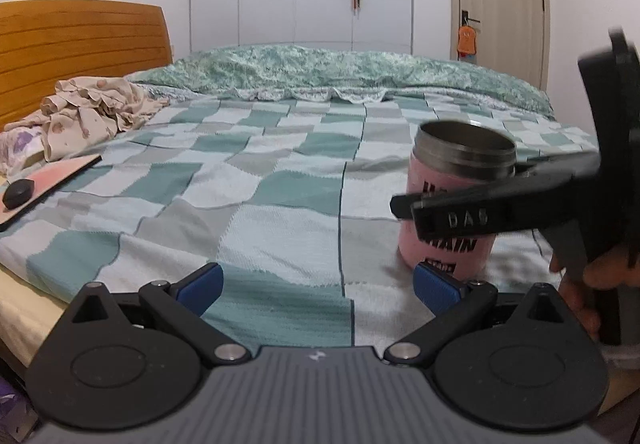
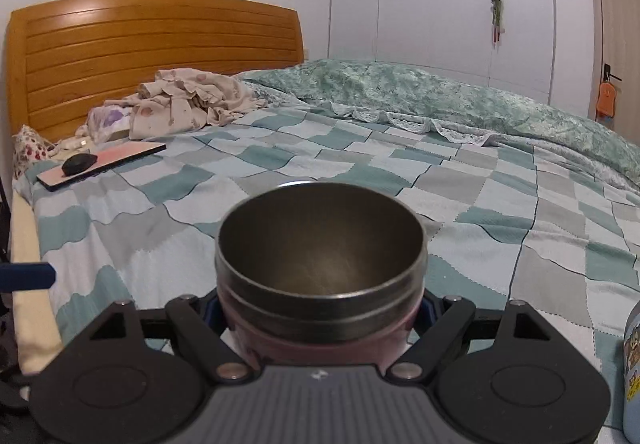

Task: Flip cup upright
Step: 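Lower the upright pink cup onto the bed and open the right tool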

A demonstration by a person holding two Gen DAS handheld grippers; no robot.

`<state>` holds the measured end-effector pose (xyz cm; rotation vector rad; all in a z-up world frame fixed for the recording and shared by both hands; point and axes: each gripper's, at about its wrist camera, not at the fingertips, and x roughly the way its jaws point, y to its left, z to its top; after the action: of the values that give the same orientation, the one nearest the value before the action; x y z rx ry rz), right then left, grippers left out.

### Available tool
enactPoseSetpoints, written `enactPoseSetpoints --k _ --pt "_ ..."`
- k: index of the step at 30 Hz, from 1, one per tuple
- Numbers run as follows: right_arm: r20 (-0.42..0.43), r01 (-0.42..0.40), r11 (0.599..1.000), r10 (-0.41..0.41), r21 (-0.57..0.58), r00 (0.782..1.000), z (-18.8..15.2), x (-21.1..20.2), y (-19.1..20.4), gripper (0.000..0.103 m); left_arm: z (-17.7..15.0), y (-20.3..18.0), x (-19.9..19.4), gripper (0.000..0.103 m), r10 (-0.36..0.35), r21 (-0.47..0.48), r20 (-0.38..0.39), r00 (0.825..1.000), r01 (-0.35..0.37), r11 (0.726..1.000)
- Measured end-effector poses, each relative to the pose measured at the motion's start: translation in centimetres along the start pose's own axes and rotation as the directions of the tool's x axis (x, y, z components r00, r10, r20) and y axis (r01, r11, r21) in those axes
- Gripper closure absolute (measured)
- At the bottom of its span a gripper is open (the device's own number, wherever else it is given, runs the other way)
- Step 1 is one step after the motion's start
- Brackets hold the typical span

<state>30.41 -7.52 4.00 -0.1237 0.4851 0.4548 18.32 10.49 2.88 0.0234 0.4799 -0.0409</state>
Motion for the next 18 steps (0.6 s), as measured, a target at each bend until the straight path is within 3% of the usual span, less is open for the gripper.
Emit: enactPoseSetpoints --k 4,6,7,9,13,15,18 --pt "-0.004 -0.009 1.000 0.009 0.010 1.000 0.0 -0.2 -0.3 0.019 -0.4 -0.2 -0.1 0.000 -0.004 0.011 -0.002 1.000 0.004 1.000" --pt "0.008 -0.027 0.999 0.027 0.030 1.000 -0.1 -0.8 -0.6 0.011 -0.3 -0.4 -0.4 0.000 -0.004 0.015 0.000 1.000 0.004 1.000" --pt "0.036 -0.050 0.998 0.049 0.047 0.998 -0.1 -1.5 -0.7 0.004 -0.2 -0.5 -0.6 0.000 -0.006 0.016 0.005 1.000 0.005 1.000" --pt "0.131 -0.080 0.994 0.069 0.079 0.989 0.0 -4.1 -1.2 0.004 0.0 -0.7 -1.5 0.000 -0.007 0.019 0.027 1.000 0.006 1.000" --pt "0.356 -0.051 0.997 0.026 0.060 0.934 -0.3 -11.8 -2.2 0.000 0.5 -1.9 -4.2 0.000 -0.025 0.034 0.094 0.995 0.022 0.999" --pt "0.426 -0.018 0.999 0.000 0.039 0.905 -0.8 -15.7 -2.6 0.000 0.7 -2.8 -5.5 0.000 -0.033 0.040 0.126 0.991 0.028 0.999" --pt "0.478 0.043 0.999 -0.045 0.016 0.877 -2.5 -21.3 -3.7 0.000 0.6 -4.3 -7.8 0.000 -0.056 0.043 0.183 0.981 0.049 0.998"
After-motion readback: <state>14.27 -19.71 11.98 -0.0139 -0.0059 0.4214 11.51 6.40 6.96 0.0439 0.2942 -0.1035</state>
